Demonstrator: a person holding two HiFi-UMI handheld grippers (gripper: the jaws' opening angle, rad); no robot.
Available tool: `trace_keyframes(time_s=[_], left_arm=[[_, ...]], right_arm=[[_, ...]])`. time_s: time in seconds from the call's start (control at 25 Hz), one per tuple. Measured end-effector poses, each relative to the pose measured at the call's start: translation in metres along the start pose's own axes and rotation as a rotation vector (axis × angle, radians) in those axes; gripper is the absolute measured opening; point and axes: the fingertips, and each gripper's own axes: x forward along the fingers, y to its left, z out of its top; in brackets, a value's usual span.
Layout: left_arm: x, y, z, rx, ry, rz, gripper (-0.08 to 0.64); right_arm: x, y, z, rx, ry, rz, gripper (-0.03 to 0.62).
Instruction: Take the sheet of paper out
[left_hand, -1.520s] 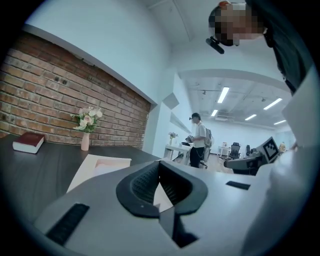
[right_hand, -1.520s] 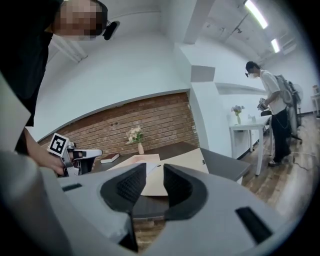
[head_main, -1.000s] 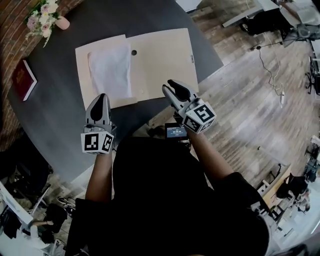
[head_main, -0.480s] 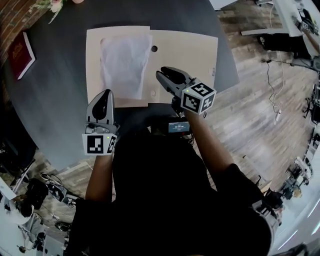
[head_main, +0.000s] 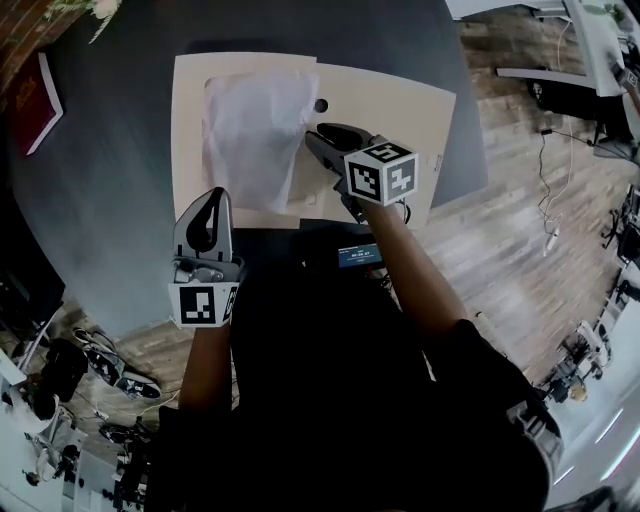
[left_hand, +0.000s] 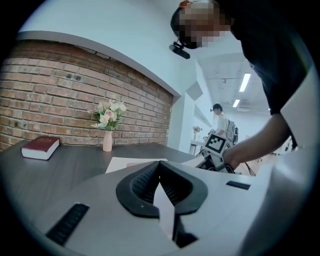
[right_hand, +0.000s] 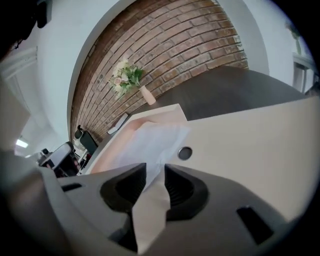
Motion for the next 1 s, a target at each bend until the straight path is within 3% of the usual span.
trace_keyframes(time_s=[0.16,0.48,0.6,0.72,1.0], left_arm=[[0.006,0.0,-0.003,0.004,0.007,-0.013,-0.005],[0.008,0.003,-0.003,-0.006,0.001,-0.039,-0.005],[0.008,0.004,0.001,-0.008,-0.003,-0.044,-0.005],[0.005,0.007,0.002,-0.01,-0.006,-0.04,-0.005],[-0.002,0.018,0.002,-0.015,-0.013,-0.022,-0.005]], right_arm=[[0.016,-0.003,0.0,0.001,0.067,-0.026,0.112],[0.03,-0.008,0.005,0.168,0.064,-0.022,0.112],[0.035,-0.004,0.008,0.279,0.051,0.066,0.099],[0.04,0.004,0.009,0.354,0.047,0.159,0.01],[0.037,0.008,0.017,0.358,0.008,0.206,0.002]])
